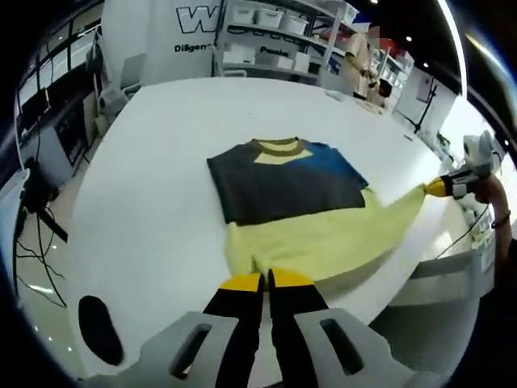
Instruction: Fold the garment on the visible template until the final outline fits inside the template.
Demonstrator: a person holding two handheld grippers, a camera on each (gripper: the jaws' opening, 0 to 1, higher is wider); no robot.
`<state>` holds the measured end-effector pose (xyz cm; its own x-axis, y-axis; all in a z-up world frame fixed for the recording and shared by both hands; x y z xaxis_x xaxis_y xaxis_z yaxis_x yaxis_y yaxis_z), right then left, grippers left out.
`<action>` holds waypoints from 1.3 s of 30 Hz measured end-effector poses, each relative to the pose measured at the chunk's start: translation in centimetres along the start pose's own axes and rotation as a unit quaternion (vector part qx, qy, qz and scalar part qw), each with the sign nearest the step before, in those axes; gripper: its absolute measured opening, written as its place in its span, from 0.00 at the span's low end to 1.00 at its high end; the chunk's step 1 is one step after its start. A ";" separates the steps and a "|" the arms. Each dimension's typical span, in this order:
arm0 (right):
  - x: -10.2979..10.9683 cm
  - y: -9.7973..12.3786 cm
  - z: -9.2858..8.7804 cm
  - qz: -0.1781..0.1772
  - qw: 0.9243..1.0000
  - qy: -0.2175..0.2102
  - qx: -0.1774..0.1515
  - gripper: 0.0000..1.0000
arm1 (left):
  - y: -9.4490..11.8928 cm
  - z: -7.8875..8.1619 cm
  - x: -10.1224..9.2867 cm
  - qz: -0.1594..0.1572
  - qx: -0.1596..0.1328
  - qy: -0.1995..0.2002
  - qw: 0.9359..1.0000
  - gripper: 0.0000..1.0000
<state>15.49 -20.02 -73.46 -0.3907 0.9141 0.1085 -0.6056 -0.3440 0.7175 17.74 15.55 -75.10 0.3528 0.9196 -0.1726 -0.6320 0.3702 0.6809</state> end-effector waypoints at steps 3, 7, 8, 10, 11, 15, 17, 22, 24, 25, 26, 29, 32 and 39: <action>-0.6 -0.4 1.3 -0.007 1.000 -0.003 -0.012 0.00 | -0.3 1.4 0.4 0.005 -0.010 -0.001 1.000 0.04; -0.9 -0.7 3.4 -0.001 1.000 0.004 -0.028 0.00 | -1.0 3.7 0.8 0.009 -0.032 0.001 0.999 0.04; -1.0 -0.8 3.8 0.000 1.000 0.005 -0.030 0.00 | -1.2 4.1 0.7 0.009 -0.035 -0.002 0.999 0.04; -1.1 -0.9 4.9 -0.001 0.999 0.012 -0.036 0.00 | -1.6 4.9 0.8 0.010 -0.037 -0.006 0.999 0.04; -1.1 -1.0 5.1 -0.001 0.999 0.012 -0.037 0.00 | -1.8 5.3 0.8 0.010 -0.039 -0.009 0.999 0.04; -1.8 -1.3 6.6 -0.006 0.999 0.014 -0.045 0.00 | -2.5 7.2 1.1 0.010 -0.050 -0.015 0.999 0.04; -2.1 -1.5 7.2 -0.008 0.999 0.016 -0.052 0.00 | -2.7 7.8 1.3 0.011 -0.054 -0.015 0.998 0.04; -3.3 -2.7 8.8 -0.018 0.998 0.006 -0.057 0.00 | -3.4 10.6 2.0 0.012 -0.069 -0.025 0.997 0.04; -3.7 -3.0 9.4 -0.021 0.998 0.004 -0.063 0.00 | -3.8 11.3 2.3 0.013 -0.071 -0.023 0.997 0.04; -3.9 -3.2 9.9 -0.024 0.998 0.000 -0.065 0.00 | -3.9 11.6 2.4 0.013 -0.073 -0.023 0.997 0.04; -4.3 -3.5 10.4 -0.026 0.997 -0.003 -0.070 0.00 | -4.1 11.9 2.5 0.014 -0.074 -0.023 0.997 0.04; -5.1 -4.7 11.6 -0.026 0.996 -0.023 -0.085 0.00 | -5.6 12.7 3.0 0.018 -0.071 -0.030 0.997 0.04; -5.4 -5.5 12.2 -0.021 0.995 -0.042 -0.089 0.00 | -6.5 13.0 3.6 0.022 -0.069 -0.018 0.997 0.04; -7.0 -8.0 13.0 -0.037 0.995 -0.046 -0.077 0.00 | -8.9 13.8 5.4 0.033 -0.067 0.004 0.997 0.04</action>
<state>32.03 -20.86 -70.99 -0.2793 0.9517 0.1271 -0.7323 -0.2968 0.6129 34.78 15.37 -72.31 0.3030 0.9432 -0.1364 -0.7396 0.3231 0.5904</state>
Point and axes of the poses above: the point that each gripper's makers call its tool centre point, and the gripper's own axes: y roughly backward along the fingers, x roughly to its left, z roughly out of its top, the point moved 2 cm from there along y, roughly backward along the fingers, and after that the axes turned 5 degrees about -x, right-handed, at the moved point
